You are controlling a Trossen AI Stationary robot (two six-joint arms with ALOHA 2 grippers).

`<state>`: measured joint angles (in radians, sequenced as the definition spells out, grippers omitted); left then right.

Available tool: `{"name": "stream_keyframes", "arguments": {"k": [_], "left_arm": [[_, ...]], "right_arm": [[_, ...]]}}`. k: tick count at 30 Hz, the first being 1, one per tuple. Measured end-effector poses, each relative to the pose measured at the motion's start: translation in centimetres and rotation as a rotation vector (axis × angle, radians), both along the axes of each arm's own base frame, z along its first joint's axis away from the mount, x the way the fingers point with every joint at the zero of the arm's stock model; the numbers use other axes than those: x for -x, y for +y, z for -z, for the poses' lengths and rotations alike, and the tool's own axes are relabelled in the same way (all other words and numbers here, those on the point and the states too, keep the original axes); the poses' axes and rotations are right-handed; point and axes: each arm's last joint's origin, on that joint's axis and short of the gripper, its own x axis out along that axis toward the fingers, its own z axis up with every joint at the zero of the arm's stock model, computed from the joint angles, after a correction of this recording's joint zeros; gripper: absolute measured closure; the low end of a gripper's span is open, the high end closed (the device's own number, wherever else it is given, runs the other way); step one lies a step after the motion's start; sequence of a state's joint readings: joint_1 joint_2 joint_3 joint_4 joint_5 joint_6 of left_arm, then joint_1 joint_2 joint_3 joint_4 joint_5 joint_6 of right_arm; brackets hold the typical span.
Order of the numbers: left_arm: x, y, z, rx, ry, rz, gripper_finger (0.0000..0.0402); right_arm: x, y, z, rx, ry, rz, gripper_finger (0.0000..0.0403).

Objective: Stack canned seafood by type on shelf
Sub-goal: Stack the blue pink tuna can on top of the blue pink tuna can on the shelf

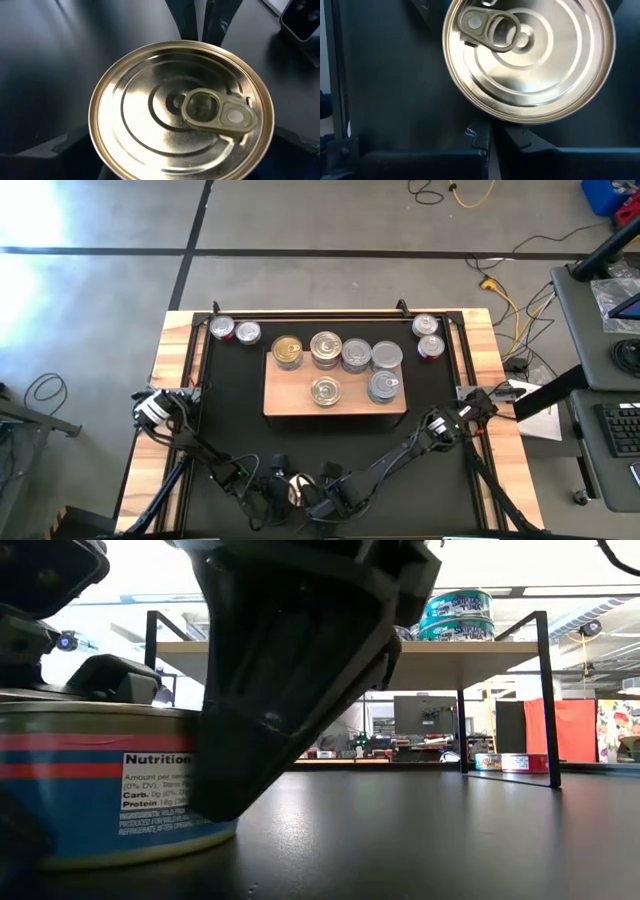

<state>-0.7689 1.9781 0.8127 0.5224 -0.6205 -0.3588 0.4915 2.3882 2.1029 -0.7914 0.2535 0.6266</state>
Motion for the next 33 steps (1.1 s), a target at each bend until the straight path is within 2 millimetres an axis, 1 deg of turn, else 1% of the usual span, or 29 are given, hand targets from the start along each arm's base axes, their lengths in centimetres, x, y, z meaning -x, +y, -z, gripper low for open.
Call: {"name": "stream_keyframes", "arguments": {"k": [6,11,14,18,20,22,24,26,29,33], "left_arm": [[-0.4,-0.3,0.6,0.034,-0.050,-0.024,0.0007],[-0.4,-0.2,0.3,0.038,-0.051,-0.048,0.0013],[-0.3,0.0,-0.6,0.047,-0.032,-0.075,0.0023],[-0.5,-0.2,-2.6,0.030,-0.013,-0.089,0.0028],[-0.5,-0.3,-3.4,0.018,-0.007,-0.086,0.0029],[-0.6,-0.4,-4.3,0.014,-0.007,-0.082,0.0030],[-0.8,-0.6,-5.7,0.022,-0.015,-0.083,0.0030],[-1.2,-0.9,-7.5,0.024,-0.026,-0.092,0.0030],[-1.8,-1.2,-9.8,-0.008,-0.030,-0.127,0.0028],[-3.0,-1.4,-12.4,-0.038,-0.028,-0.195,0.0025]], "right_arm": [[0.1,0.0,0.1,-0.013,0.018,-0.011,0.0390],[0.3,-0.1,-0.2,-0.009,0.039,-0.010,0.0390],[0.6,-0.1,-1.0,0.015,0.057,-0.009,0.0390],[1.5,0.3,-3.3,0.038,0.083,-0.053,0.0390],[2.0,0.3,-4.1,0.062,0.105,-0.061,0.0390],[2.9,0.3,-5.2,0.083,0.145,-0.061,0.0390],[3.5,0.2,-6.9,0.070,0.148,-0.037,0.0390],[4.3,0.0,-9.2,0.058,0.143,-0.034,0.0390],[5.6,-0.4,-13.2,0.032,0.088,-0.046,0.0390],[7.8,-2.0,-17.5,0.034,0.045,-0.041,0.0390]]}}
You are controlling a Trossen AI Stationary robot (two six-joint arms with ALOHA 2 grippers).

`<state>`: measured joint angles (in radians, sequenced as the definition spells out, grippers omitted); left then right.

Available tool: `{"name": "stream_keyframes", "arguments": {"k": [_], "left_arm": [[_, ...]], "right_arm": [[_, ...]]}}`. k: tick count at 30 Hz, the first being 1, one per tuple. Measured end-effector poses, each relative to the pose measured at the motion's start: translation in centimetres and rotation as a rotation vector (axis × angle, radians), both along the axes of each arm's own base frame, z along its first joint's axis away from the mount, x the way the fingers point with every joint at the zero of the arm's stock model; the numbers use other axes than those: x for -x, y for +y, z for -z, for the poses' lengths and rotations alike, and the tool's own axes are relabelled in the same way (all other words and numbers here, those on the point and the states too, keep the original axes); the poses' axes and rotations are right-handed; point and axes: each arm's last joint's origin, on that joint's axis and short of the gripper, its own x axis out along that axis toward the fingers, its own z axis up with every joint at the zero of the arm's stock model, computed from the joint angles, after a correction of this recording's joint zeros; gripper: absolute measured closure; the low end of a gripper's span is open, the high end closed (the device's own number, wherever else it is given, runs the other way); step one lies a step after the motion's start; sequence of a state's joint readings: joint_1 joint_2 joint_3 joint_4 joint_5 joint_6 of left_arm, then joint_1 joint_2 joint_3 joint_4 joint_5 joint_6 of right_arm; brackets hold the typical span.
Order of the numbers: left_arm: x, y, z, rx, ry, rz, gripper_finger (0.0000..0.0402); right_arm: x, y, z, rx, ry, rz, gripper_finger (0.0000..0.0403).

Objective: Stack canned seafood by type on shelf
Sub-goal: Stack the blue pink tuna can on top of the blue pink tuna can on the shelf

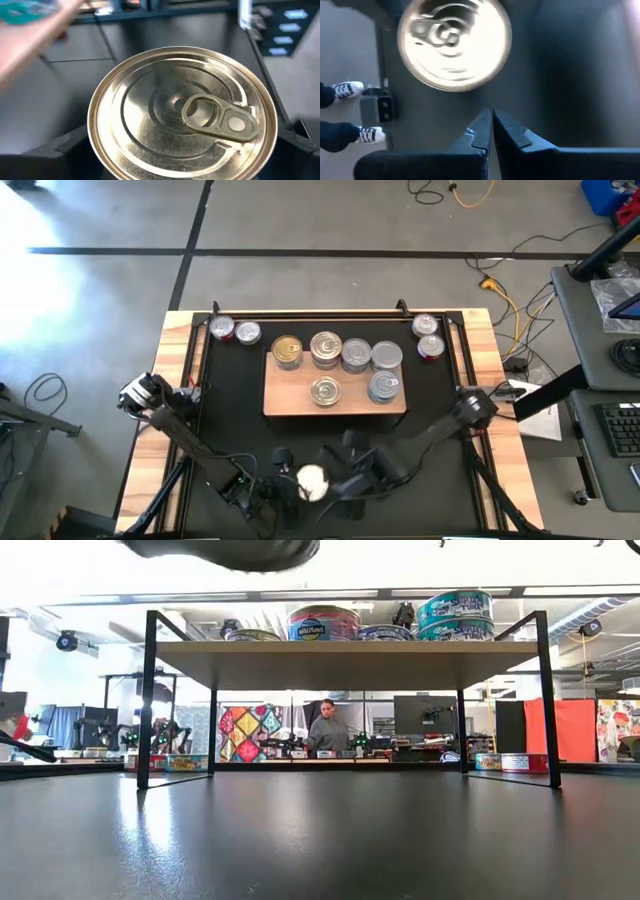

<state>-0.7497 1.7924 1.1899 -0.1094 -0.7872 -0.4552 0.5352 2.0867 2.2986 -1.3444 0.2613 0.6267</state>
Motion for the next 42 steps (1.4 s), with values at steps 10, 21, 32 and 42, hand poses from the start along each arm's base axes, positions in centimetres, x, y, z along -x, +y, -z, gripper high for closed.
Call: {"name": "stream_keyframes", "arguments": {"k": [10,21,32,42], "left_arm": [[-3.5,3.6,-4.7,0.004,-0.010,-0.216,0.0024],[-6.5,8.9,-8.4,0.059,-0.036,-0.390,0.0023],[-5.9,13.9,-10.8,0.120,-0.113,-0.607,0.0023],[-5.4,16.6,-11.4,0.111,-0.142,-0.740,0.0023]], "right_arm": [[6.4,-4.8,-7.2,0.185,-0.132,-0.001,0.0390],[9.5,-9.6,-9.4,0.150,-0.361,-0.291,0.0390],[13.0,-14.1,-6.3,0.142,-0.670,-0.271,0.0390],[11.9,-15.8,-4.6,0.073,-0.656,-0.322,0.0390]]}}
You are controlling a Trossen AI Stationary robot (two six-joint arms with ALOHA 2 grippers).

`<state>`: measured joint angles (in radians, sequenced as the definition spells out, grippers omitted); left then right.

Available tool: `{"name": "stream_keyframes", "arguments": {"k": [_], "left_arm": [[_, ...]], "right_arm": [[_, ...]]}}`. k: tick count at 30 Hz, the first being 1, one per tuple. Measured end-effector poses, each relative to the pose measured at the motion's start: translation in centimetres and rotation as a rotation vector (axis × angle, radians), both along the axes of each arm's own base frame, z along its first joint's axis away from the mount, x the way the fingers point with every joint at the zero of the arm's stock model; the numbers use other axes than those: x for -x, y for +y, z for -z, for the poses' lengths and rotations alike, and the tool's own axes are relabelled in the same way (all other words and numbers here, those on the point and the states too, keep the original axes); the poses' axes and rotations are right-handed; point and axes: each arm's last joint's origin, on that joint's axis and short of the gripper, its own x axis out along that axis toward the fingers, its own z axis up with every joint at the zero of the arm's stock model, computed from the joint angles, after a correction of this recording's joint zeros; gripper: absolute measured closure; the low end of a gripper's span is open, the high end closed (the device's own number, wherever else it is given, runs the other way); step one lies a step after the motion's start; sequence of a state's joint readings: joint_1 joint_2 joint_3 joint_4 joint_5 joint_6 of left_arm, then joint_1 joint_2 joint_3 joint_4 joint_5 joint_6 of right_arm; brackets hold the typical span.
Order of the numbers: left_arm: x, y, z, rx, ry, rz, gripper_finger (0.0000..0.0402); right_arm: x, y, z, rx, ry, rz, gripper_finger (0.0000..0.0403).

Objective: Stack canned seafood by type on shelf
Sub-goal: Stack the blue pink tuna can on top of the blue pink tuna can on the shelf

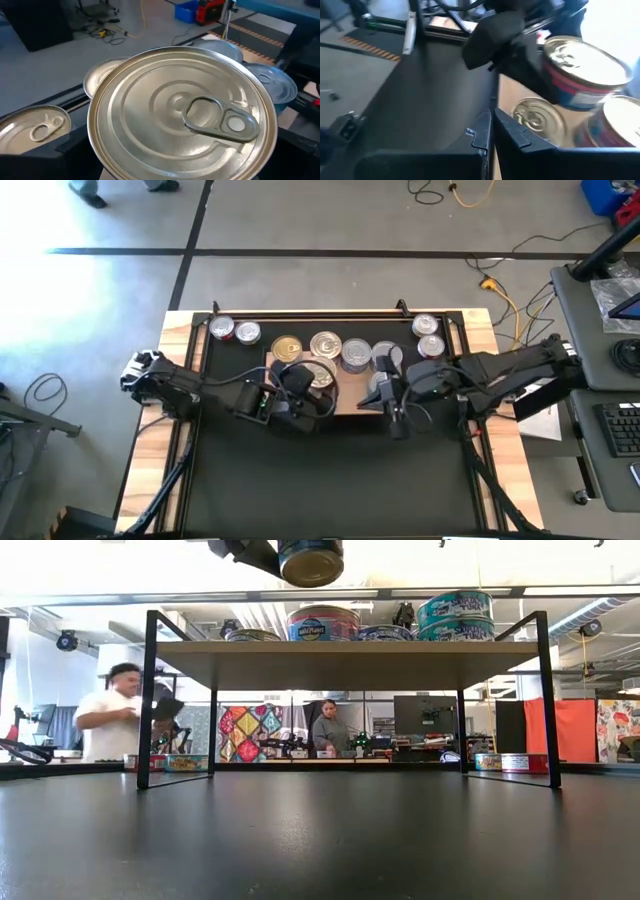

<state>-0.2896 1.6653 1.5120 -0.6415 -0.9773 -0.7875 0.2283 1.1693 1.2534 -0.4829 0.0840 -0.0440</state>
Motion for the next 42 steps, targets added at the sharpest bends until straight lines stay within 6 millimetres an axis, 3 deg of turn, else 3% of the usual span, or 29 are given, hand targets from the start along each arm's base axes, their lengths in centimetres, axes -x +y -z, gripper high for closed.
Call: {"name": "stream_keyframes", "arguments": {"k": [7,13,21,28,32,42], "left_arm": [[1.9,0.1,-0.8,-0.044,0.081,0.004,0.0023],[2.7,0.6,-1.7,-0.007,0.059,0.013,0.0023],[1.5,-0.1,-0.2,0.105,-0.064,-0.080,0.0023],[-0.4,-3.0,2.0,0.111,-0.112,-0.035,0.0024],[-1.0,-3.5,3.4,0.114,-0.145,-0.098,0.0024],[-2.1,-3.5,3.5,0.044,-0.045,-0.110,0.0024]], "right_arm": [[0.4,-1.7,-1.9,0.044,-0.076,-0.008,0.0390],[-0.2,-2.0,-2.1,0.022,-0.110,-0.072,0.0390],[-1.5,-1.8,-1.0,0.014,-0.064,-0.081,0.0390],[-1.5,-1.9,-1.1,0.035,-0.071,-0.080,0.0390],[-1.6,-2.0,-1.3,0.055,-0.090,-0.075,0.0390],[-3.0,-3.1,-0.6,0.070,-0.085,-0.041,0.0390]]}}
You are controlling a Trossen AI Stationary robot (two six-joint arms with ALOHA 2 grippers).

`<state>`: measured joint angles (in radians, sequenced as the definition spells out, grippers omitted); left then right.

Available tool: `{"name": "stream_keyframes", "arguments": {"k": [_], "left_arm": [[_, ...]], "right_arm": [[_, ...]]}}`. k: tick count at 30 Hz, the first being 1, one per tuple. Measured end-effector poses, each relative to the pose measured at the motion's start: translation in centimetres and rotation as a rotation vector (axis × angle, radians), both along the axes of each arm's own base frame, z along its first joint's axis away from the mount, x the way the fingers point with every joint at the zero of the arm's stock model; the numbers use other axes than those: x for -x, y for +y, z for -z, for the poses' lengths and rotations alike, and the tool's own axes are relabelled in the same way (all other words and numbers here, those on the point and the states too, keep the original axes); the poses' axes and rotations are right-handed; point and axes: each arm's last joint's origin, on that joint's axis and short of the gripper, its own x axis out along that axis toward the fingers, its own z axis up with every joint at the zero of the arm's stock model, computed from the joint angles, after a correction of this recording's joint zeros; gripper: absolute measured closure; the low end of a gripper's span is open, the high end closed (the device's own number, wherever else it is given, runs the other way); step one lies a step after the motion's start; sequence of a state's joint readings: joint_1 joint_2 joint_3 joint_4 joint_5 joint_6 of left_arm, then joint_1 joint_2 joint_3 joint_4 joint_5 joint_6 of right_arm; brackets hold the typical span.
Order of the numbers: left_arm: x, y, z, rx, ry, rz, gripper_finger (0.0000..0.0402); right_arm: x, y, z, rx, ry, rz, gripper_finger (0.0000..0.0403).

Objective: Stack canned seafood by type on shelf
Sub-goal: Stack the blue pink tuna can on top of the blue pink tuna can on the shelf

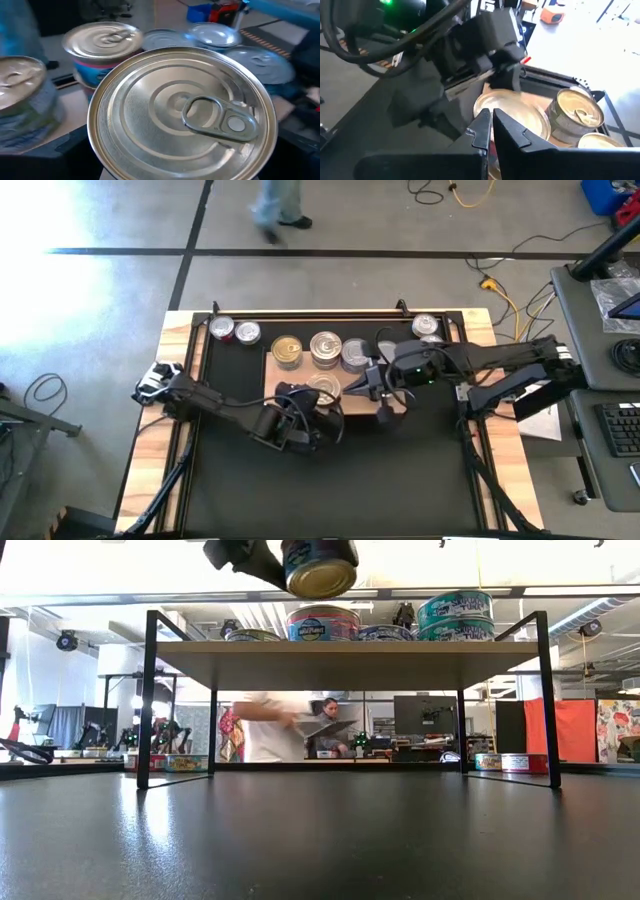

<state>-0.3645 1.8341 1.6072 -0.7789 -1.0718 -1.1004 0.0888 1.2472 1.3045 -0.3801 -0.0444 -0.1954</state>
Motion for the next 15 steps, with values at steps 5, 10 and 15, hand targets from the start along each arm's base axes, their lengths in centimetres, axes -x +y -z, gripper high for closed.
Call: {"name": "stream_keyframes", "arguments": {"k": [5,10,15], "left_arm": [[0.5,1.4,0.8,0.039,0.047,-0.080,0.0016],[0.5,1.6,0.8,0.042,0.044,-0.085,0.0015],[0.3,1.6,1.1,0.051,0.056,-0.080,0.0012]], "right_arm": [[-1.7,-0.4,0.9,0.013,-0.016,-0.005,0.0390],[-3.8,-1.0,2.6,0.011,0.017,0.004,0.0390],[-4.9,-1.8,2.6,0.010,0.018,0.025,0.0390]]}}
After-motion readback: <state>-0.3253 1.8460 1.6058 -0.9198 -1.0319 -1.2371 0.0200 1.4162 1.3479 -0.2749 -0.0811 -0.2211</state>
